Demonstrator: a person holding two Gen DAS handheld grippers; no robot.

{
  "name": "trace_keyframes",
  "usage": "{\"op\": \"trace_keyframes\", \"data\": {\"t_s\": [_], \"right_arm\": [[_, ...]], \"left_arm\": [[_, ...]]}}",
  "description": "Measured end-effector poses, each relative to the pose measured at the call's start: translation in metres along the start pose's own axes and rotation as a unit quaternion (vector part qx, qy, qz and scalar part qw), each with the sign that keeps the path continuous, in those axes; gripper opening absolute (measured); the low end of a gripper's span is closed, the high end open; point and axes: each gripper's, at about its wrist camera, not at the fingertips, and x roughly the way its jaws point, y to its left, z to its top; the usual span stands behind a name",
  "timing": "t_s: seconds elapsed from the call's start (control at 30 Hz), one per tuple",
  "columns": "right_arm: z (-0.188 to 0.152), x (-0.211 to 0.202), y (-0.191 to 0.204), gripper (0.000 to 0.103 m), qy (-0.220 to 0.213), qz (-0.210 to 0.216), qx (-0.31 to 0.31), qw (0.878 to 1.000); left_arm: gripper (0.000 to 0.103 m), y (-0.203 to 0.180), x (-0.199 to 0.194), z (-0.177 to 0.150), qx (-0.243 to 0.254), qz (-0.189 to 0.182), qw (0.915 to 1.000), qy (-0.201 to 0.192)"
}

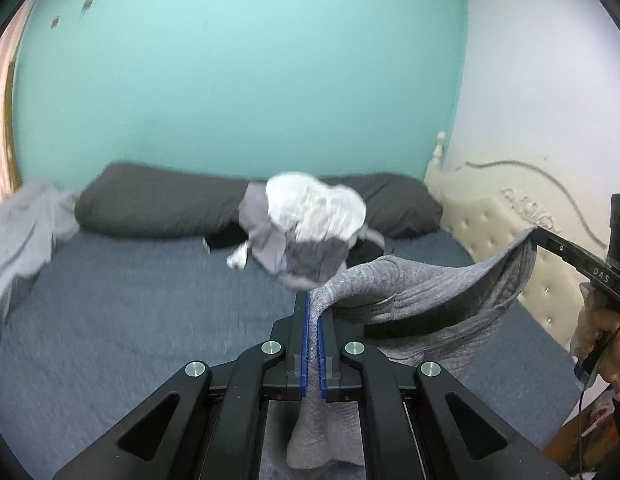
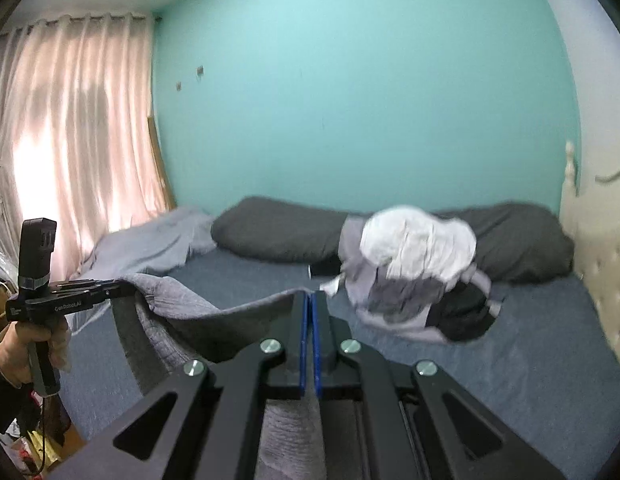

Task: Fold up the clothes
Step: 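Lift the grey sweatshirt with both closed tools, raising its edges off the bed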

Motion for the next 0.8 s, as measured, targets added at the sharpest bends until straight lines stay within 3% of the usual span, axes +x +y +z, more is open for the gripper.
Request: {"op": "trace_keyframes", "data": {"t_s": [0.23,0.43,0.53,0.8], "right_arm": [[0.054,-0.048,0.005,0.002,-0.044,0.003,-0.011,0.999],[0.071,-0.057,0.002,0.001,-0.041,0.008,-0.008,0.999],[0.05,-0.039,0.0,0.001,-0.009,0.004,-0.007,1.0],[-0.051,0.047,-0.024,0.001,0.104,-0.008,0.026,0.994]], "left_arm": [[0.003,-0.017,-0.045,0.037,0.009,-0.02,0.9992,-0.032],[0.003,-0.027,-0.043,0.016,0.011,-0.038,0.9992,-0.008],[0.003,-0.026,-0.021,-0.013,0.011,-0.038,0.9989,0.027],[0.003,-0.01,0.057,-0.1,-0.011,-0.033,0.9919,0.122]]}}
